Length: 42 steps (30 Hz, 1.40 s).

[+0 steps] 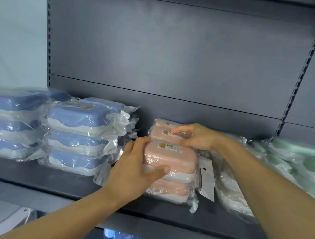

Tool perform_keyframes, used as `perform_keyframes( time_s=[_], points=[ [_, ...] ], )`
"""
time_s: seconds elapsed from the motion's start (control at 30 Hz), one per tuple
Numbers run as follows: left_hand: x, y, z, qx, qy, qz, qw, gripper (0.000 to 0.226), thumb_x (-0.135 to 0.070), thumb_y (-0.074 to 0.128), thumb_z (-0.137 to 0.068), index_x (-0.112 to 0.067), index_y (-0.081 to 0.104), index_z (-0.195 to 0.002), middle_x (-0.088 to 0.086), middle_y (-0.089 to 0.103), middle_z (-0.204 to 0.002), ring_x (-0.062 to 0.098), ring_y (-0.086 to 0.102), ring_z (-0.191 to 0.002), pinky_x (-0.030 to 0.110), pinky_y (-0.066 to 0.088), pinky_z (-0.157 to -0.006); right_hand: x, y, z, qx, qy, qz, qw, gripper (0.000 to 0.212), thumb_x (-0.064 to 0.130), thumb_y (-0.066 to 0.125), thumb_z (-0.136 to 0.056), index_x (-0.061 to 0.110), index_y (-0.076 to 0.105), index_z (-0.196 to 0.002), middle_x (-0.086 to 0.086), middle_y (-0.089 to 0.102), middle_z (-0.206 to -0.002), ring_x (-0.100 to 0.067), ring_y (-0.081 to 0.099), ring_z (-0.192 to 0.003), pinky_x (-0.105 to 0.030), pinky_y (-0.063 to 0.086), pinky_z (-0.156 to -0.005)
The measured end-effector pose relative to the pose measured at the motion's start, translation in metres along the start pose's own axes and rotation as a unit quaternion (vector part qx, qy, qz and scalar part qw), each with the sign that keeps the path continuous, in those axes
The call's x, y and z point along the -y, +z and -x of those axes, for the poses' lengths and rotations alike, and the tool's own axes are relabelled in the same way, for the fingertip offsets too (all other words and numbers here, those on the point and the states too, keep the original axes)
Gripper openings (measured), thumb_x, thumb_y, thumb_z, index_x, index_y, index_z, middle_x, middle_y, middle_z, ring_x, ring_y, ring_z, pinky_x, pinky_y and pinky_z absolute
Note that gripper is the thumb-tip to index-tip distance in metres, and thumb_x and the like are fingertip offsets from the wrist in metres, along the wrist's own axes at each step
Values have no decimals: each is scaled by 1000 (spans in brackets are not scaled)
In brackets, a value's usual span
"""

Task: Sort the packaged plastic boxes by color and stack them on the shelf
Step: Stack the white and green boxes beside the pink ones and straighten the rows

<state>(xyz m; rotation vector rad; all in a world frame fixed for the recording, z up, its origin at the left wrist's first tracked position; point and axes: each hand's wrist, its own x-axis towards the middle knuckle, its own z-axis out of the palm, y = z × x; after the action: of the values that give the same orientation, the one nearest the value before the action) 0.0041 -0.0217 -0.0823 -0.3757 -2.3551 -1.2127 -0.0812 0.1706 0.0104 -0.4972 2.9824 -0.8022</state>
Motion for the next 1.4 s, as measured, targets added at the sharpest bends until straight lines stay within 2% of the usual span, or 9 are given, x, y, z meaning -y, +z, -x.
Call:
perform_keyframes(
  time_s=[0.1, 0.2, 0.43, 0.77, 0.97, 1.07, 1.17, 1.27, 1.4],
  points=[
    [2, 0, -2, -1, 4, -11, 1000, 81, -66, 67, -64, -39, 32, -132, -14, 43, -130, 0, 43, -109, 36, 43, -97, -1, -5, -13, 39, -1, 36, 999, 54, 17, 70, -83, 33, 53, -133, 17, 46, -131, -7, 43, -121, -23, 39, -98],
    [2, -2, -3, 2, 4, -15, 1000, 80, -65, 68, -65, -39, 32, -131, -14, 44, -128, 4, 45, -112, 37, 43, -97, -6, -3, -26, 44, -6, 48, 998, 56, 14, 68, -82, 35, 52, -131, 8, 48, -141, -13, 46, -128, -33, 39, -108],
    [2, -4, -6, -2, 6, -32, 999, 80, -60, 70, -67, -39, 31, -134, -13, 41, -131, 5, 46, -114, 38, 45, -96, -9, -8, -37, 34, -26, 14, 999, 47, 13, 70, -83, 22, 60, -128, 5, 61, -126, -11, 57, -116, -35, 41, -107],
    [-8, -9, 4, 1, 33, -114, 993, 63, -66, 61, -71, -51, 36, -127, -20, 30, -132, 5, 55, -102, 37, 51, -84, -11, -2, -40, 32, -39, 86, 995, 54, 26, 65, -89, 19, 47, -140, 8, 46, -143, -12, 47, -128, -35, 32, -113],
    [-14, -9, -2, 36, 18, -143, 989, 62, -63, 62, -75, -47, 35, -129, -19, 34, -131, 4, 49, -98, 29, 47, -81, -13, 4, -38, 35, -21, 79, 996, 50, 30, 56, -93, 30, 43, -141, 6, 40, -147, -17, 44, -129, -35, 34, -111],
    [-15, -10, -4, 43, 12, -145, 988, 62, -62, 62, -76, -45, 35, -129, -17, 34, -133, 7, 51, -103, 28, 45, -80, -8, 1, -20, -39, -28, 44, 998, 45, 28, 46, -98, 28, 40, -143, 2, 35, -148, -17, 37, -133, -29, 32, -108],
    [-15, -9, -3, 48, 8, -138, 989, 62, -60, 62, -77, -44, 36, -130, -14, 36, -134, 11, 54, -105, 29, 47, -82, -2, -4, 15, -107, -54, -12, 993, 40, 36, 46, -97, 27, 47, -136, 3, 44, -143, -14, 43, -129, -33, 33, -110],
    [-16, -8, -2, 47, 2, -128, 991, 69, -59, 63, -77, -42, 29, -135, -10, 37, -136, 10, 52, -106, 30, 45, -86, 6, -2, 61, -67, -51, -3, 996, 50, 57, 58, -81, 40, 50, -127, 6, 45, -131, -12, 46, -120, -33, 38, -103],
    [-14, -7, 0, 35, -21, -70, 997, 95, -53, 73, -71, -29, 15, -143, -5, 37, -142, 13, 44, -120, 37, 43, -96, 13, 18, 92, -18, -48, 109, 993, 71, 52, 67, -78, 37, 36, -141, 5, 35, -133, -11, 35, -126, -23, 29, -104]
  ],
)
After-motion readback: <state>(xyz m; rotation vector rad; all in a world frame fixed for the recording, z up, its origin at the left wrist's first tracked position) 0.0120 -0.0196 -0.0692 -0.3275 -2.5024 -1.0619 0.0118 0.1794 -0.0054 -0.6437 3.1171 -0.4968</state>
